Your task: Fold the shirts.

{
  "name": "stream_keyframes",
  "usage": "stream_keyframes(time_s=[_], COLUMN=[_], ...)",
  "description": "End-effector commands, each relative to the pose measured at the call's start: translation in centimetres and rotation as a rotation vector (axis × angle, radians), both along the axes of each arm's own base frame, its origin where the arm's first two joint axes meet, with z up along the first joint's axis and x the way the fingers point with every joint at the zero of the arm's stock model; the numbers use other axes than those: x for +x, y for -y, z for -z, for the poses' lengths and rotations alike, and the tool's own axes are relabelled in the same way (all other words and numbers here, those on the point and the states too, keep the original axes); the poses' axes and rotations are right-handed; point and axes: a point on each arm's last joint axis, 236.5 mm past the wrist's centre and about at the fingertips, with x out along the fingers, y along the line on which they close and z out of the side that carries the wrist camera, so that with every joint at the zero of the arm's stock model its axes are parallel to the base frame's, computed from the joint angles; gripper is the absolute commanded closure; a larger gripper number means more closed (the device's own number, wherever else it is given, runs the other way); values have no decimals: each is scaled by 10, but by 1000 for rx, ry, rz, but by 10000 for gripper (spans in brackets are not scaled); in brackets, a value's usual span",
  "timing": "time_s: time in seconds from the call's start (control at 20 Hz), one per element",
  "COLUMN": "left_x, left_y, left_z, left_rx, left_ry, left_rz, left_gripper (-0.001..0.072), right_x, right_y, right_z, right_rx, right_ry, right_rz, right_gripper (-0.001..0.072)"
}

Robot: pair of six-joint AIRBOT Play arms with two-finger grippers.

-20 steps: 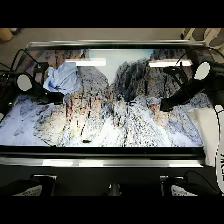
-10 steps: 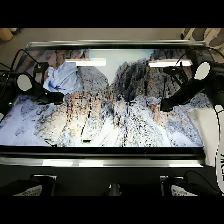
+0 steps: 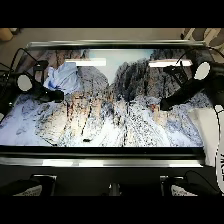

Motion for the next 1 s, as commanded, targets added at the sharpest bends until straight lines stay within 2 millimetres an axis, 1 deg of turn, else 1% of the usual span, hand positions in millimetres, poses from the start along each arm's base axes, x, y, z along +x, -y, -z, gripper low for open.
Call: stream_keyframes(time_s=[0.0, 0.1, 0.15, 0.35, 0.4, 0.45, 0.5, 0.55, 0.65, 0.7, 0.75, 0.8, 0.85, 0.9, 0.95], left_x=[24, 32, 42, 97, 112, 132, 146, 160, 186, 200, 213, 221, 225, 224, 217], left_y=[9, 14, 16, 17, 14, 7, -2, -16, -41, -48, -54, -59, -61, -64, -67], left_z=[-12, -17, -24, -68, -76, -81, -74, -56, -20, -7, 8, 26, 47, 70, 94], left_rx=[-47, -81, -89, -107, -110, -39, 94, 178, 180, 157, 123, 99, 83, 60, 46], left_ry=[110, 150, 200, 503, 570, 660, 672, 601, 425, 372, 322, 271, 229, 189, 140], left_rz=[-15, -28, -28, -6, -15, 28, 120, 147, 82, 46, -8, -40, -59, -97, -128], left_gripper=[249, 248, 248, 248, 250, 252, 297, 316, 286, 206, 161, 133, 8, -13, -13], right_x=[24, 38, 47, 84, 89, 93, 97, 99, 100, 101, 99, 97, 93, 88, 83], right_y=[2, 2, 3, 7, 7, 7, 8, 8, 8, 8, 8, 7, 7, 6, 6], right_z=[-5, -8, -11, -28, -31, -33, -36, -37, -34, -31, -26, -21, -15, -9, -2], right_rx=[-5, -4, -8, -11, -11, -11, -11, -10, -10, -10, -10, -11, -11, -9, -9], right_ry=[104, 161, 204, 372, 398, 419, 437, 446, 442, 435, 420, 396, 367, 336, 299], right_rz=[16, 25, 31, 55, 59, 62, 64, 66, 67, 67, 65, 63, 60, 57, 53], right_gripper=[75, 75, 75, 76, 76, 76, 77, 77, 77, 77, 77, 77, 77, 77, 77])
